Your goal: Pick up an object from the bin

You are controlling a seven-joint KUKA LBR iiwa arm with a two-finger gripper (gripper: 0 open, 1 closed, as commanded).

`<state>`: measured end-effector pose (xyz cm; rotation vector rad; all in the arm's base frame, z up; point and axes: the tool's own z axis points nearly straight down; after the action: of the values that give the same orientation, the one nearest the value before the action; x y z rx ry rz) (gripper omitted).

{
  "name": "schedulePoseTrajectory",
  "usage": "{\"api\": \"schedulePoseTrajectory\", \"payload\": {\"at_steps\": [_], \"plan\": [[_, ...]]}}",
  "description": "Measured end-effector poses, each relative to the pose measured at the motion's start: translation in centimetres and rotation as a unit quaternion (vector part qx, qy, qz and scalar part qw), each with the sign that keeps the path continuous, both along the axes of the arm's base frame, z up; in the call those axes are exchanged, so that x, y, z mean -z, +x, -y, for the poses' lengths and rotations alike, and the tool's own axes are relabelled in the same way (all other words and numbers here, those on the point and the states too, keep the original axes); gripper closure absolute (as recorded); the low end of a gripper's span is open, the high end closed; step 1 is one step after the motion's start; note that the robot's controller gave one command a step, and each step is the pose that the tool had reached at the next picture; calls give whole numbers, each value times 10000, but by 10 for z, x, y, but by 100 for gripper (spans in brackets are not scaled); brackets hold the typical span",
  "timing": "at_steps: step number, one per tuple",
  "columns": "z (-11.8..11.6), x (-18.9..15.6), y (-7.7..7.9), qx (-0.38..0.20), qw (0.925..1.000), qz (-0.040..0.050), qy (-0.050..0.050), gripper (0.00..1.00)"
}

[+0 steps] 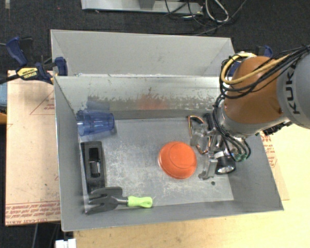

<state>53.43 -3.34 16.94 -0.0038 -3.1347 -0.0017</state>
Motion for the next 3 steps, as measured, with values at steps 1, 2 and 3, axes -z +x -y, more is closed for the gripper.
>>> {"api": "schedulePoseTrajectory", "payload": {"at_steps": [1, 2, 3], "plan": [[0, -4, 2, -10, 10000, 40, -2, 0], [119, 98, 59, -539, 9985, 108, 24, 0], [81, 64, 23, 1116, 9937, 92, 24, 0]]}}
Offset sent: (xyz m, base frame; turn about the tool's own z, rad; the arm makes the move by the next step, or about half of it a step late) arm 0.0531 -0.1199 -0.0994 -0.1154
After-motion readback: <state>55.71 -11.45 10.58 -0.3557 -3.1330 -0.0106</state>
